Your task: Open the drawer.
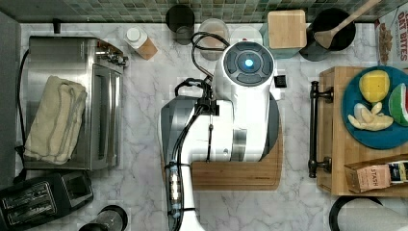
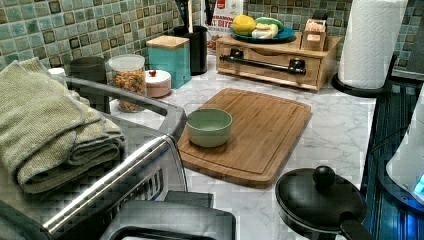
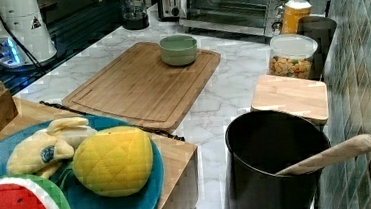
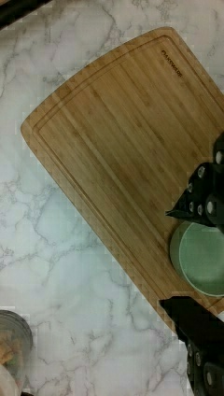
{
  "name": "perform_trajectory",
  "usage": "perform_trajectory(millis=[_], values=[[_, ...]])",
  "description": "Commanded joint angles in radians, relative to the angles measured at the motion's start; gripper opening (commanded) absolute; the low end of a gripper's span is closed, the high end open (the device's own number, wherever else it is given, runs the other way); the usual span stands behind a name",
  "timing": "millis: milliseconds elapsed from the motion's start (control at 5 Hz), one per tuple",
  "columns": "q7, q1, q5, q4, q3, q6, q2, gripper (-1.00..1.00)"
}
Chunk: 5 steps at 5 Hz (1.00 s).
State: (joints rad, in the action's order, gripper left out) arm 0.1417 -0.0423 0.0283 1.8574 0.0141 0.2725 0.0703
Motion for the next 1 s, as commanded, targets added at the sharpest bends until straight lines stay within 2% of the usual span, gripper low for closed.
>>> perform_trajectory(millis=[200,600,1000], values=[[0.000,-0.004,0.002,0.010,0.007,0.001,0.000,1.00],[0.301,-0.056,-0.023,0.107,-0.028,0.133,-0.004,1.00],[0.521,-0.099,-0.069,0.123,-0.074,0.195,0.031,1.00]])
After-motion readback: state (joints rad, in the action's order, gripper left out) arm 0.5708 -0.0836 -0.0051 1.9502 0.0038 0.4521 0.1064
